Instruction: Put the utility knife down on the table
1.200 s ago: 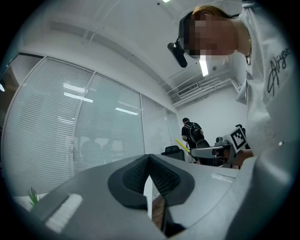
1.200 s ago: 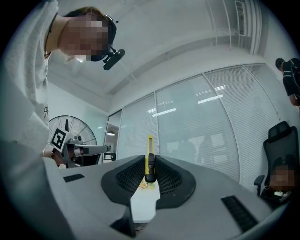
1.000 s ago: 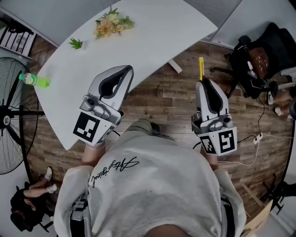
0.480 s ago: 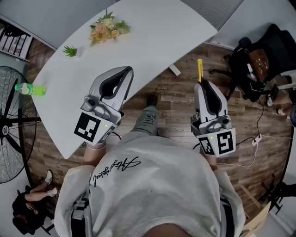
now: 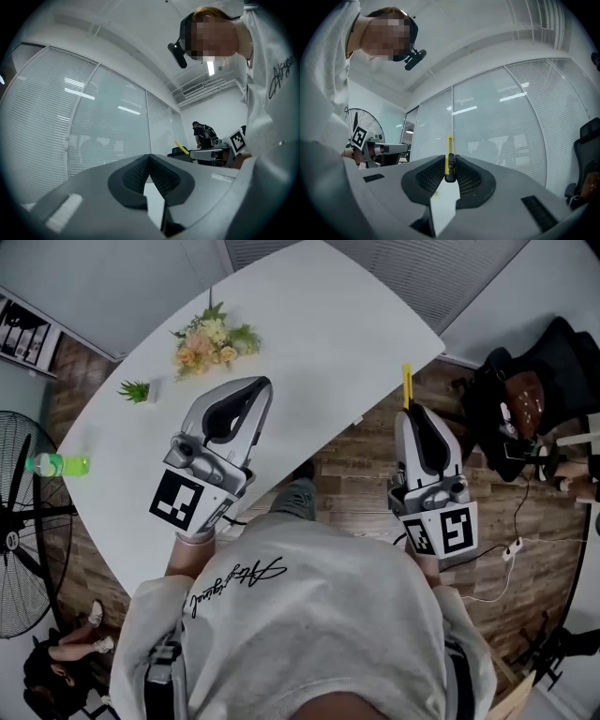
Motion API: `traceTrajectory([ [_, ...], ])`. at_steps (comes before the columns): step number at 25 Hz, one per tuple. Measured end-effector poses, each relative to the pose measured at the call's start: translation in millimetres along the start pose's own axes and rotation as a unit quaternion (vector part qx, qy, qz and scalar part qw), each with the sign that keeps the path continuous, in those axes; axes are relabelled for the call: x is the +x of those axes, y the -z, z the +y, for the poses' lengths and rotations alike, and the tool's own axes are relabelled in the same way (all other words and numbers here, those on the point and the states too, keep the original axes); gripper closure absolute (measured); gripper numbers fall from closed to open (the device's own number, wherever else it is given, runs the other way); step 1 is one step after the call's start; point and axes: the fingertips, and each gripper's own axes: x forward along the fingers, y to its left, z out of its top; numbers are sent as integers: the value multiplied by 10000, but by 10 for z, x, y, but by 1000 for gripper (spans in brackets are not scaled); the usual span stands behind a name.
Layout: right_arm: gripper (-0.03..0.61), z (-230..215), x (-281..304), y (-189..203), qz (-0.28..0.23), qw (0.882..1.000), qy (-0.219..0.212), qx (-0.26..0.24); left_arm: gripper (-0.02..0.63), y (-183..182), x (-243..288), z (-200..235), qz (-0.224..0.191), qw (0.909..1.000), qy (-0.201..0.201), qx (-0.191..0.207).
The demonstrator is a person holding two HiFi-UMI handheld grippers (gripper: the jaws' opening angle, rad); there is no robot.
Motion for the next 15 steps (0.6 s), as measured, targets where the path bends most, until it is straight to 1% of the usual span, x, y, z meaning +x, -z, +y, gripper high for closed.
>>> traceTrajectory([
  [4,511,-198,441,42,59,9999,-102,62,615,26,284,314,19,9999,-99,-128],
  [8,511,-357,898,86,91,9996,-241,81,615,133,508,638,107,9996,-205,-143],
  [10,511,-391,1104,181,229,9991,-341,125,615,215,583,755,126,9995,-205,-224],
  [12,511,-415,1290,270,339,9984,-437,146,615,335,669,858,246,9992,-187,-265],
  [15,511,-466,1517,288,296,9980,-562,57,616,443,838,987,305,9987,-192,-348],
])
